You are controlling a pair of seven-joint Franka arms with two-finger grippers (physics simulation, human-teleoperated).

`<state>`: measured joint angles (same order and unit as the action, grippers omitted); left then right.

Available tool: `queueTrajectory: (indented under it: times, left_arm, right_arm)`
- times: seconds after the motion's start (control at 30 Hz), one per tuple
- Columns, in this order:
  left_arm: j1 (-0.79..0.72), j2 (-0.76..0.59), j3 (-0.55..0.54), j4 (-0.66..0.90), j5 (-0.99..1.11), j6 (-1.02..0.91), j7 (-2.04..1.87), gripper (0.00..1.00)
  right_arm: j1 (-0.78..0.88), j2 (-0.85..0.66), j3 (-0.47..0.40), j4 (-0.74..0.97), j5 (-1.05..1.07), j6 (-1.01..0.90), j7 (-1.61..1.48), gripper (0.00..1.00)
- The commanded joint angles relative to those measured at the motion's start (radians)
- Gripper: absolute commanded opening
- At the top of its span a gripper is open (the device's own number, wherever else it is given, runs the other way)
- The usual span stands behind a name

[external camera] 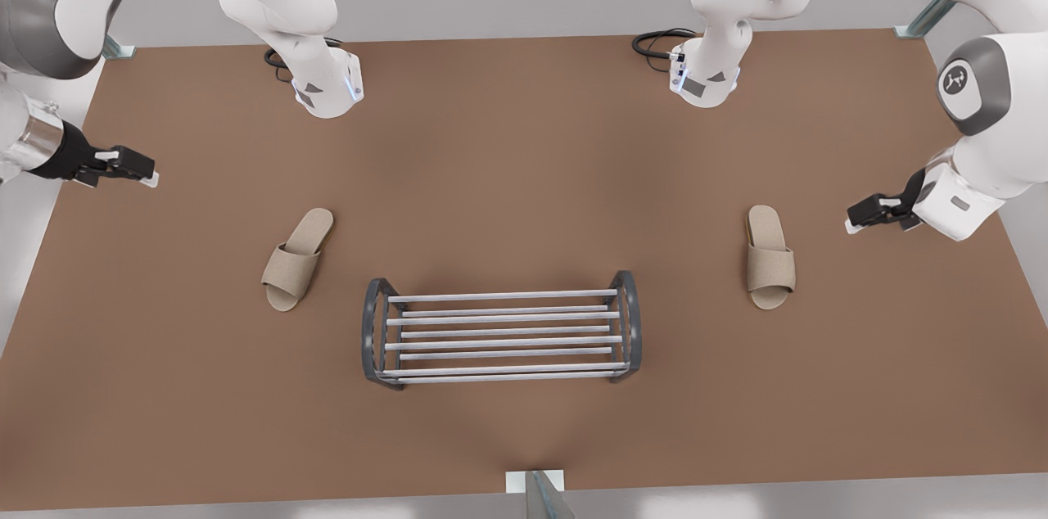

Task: Place the right shoe on the shoe rack with the right arm, and place the left shoe on the shoe rack with the left arm

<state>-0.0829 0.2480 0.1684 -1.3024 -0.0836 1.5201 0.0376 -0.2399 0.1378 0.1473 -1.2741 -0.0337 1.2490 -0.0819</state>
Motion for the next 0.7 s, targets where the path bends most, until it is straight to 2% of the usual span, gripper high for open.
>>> queueTrajectory:
  times: [0.0,0.07,0.13,0.17,0.23,0.3,0.33,0.4,0.43,0.47,0.53,0.6,0.67]
  left_arm:
    - [0.000,-0.001,0.000,-0.005,0.001,0.026,0.016,1.00]
    - [-0.002,-0.006,0.000,-0.024,0.002,0.049,0.015,1.00]
    - [-0.002,-0.030,0.011,-0.046,-0.005,0.049,0.002,1.00]
    - [-0.001,-0.096,0.022,-0.156,-0.031,0.116,-0.021,1.00]
    - [-0.002,-0.302,0.074,-0.544,-0.191,0.432,-0.200,1.00]
    - [-0.002,-0.340,0.117,-0.741,-0.465,0.620,-0.263,1.00]
    - [-0.003,-0.345,0.115,-0.842,-0.652,0.755,-0.251,1.00]
    - [-0.002,-0.363,0.117,-0.913,-0.791,0.827,-0.170,1.00]
    - [-0.003,-0.371,0.117,-0.978,-0.919,0.871,-0.012,1.00]
    - [-0.002,-0.374,0.117,-1.043,-1.077,0.905,0.204,1.00]
    - [-0.002,-0.368,0.131,-1.124,-1.284,0.934,0.543,1.00]
    - [-0.002,-0.351,0.206,-1.204,-1.420,0.930,0.884,1.00]
    - [-0.002,-0.326,0.273,-1.235,-1.441,0.922,1.103,1.00]
  right_arm:
    - [0.001,-0.015,-0.003,-0.059,-0.011,0.124,-0.038,1.00]
    - [-0.006,-0.030,0.003,-0.137,-0.015,0.180,-0.059,1.00]
    - [-0.027,-0.106,0.144,-0.320,-0.137,0.317,-0.140,1.00]
    - [-0.022,-0.116,0.187,-0.396,-0.196,0.383,-0.150,1.00]
    - [-0.026,-0.150,0.253,-0.597,-0.252,0.605,-0.268,1.00]
    - [-0.029,-0.182,0.271,-0.757,-0.324,0.820,-0.288,1.00]
    - [-0.030,-0.215,0.298,-0.876,-0.483,0.987,-0.288,1.00]
    - [-0.058,-0.208,0.305,-0.982,-0.644,1.220,-0.274,1.00]
    - [-0.061,-0.202,0.307,-1.011,-0.835,1.264,-0.181,1.00]
    - [-0.053,-0.204,0.311,-1.067,-1.119,1.296,0.049,1.00]
    - [-0.049,-0.202,0.311,-1.163,-1.512,1.316,0.488,1.00]
    - [-0.042,-0.182,0.322,-1.235,-1.804,1.302,0.881,1.00]
    - [-0.032,-0.188,0.374,-1.303,-1.827,1.297,1.019,1.00]
